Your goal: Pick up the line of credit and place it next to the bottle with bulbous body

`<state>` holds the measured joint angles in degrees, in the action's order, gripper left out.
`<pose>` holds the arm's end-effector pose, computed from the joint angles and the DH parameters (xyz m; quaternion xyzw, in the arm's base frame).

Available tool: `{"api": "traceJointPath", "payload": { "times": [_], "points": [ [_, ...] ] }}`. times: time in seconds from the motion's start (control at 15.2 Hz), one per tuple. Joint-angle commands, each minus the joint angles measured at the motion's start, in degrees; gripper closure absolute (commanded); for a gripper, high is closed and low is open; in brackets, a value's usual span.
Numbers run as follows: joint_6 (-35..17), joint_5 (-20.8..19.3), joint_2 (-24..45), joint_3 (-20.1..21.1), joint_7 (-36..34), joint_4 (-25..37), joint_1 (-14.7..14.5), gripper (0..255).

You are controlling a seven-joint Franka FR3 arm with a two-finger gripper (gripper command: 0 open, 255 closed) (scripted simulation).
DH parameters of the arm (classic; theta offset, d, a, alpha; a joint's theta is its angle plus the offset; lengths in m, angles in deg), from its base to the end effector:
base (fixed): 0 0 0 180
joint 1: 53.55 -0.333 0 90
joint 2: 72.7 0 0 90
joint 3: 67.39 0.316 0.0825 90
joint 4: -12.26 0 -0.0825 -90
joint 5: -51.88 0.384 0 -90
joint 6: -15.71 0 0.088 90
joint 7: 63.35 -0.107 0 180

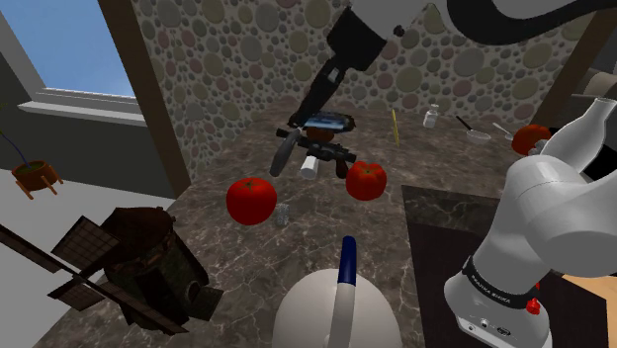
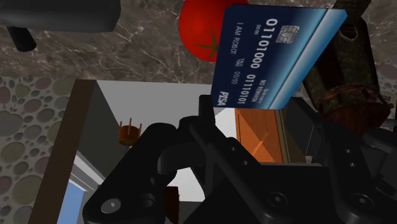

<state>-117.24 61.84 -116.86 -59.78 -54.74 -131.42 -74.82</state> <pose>0.3137 0.1885 0.5915 -0.9198 -0.2665 -0.2770 0.0782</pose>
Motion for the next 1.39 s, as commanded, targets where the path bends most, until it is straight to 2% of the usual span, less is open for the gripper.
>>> {"api": "traceJointPath", "payload": {
  "times": [0.0, 0.53, 0.92, 1.32],
  "points": [
    [1.55, -0.19, 0.11, -0.09, -0.13, 1.65, 0.12, 255],
    [7.01, -0.84, 0.93, -0.44, -0.57, 7.94, 0.54, 255],
    [12.52, -2.16, -9.54, -7.05, 5.19, 2.26, 1.23, 255],
    [19.27, -5.18, -18.66, -14.06, 11.02, -0.82, 3.31, 255]
  ]
}}
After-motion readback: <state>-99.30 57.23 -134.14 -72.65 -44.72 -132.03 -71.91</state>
